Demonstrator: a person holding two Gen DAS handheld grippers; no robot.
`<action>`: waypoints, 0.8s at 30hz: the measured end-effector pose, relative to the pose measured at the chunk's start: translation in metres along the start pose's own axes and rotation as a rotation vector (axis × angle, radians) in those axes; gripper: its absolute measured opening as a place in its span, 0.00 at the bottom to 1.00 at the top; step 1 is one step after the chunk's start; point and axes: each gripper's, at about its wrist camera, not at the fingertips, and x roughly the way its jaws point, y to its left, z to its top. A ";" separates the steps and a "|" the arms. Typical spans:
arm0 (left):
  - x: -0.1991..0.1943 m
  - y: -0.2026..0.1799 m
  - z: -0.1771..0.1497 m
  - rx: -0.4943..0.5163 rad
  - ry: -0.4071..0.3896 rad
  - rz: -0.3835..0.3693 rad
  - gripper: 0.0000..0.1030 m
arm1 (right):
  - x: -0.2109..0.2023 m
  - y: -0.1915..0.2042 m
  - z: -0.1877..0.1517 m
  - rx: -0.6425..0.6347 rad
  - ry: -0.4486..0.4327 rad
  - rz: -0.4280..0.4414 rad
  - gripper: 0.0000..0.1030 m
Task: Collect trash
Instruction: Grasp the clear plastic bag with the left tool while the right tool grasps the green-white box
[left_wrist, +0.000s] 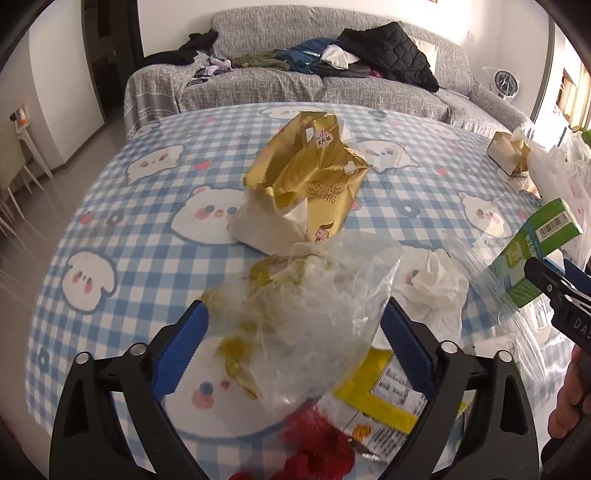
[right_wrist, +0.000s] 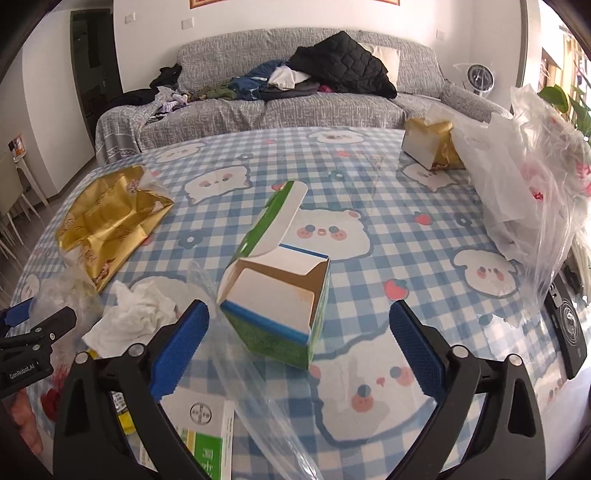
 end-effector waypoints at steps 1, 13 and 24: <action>0.003 0.000 0.001 0.002 0.006 0.000 0.84 | 0.003 -0.001 0.001 0.011 0.007 0.006 0.88; 0.015 0.003 0.008 -0.008 0.042 0.005 0.57 | 0.015 0.005 0.003 0.031 0.054 0.033 0.53; 0.005 0.014 0.005 -0.025 0.034 0.004 0.41 | 0.002 0.005 0.002 0.025 0.014 0.044 0.47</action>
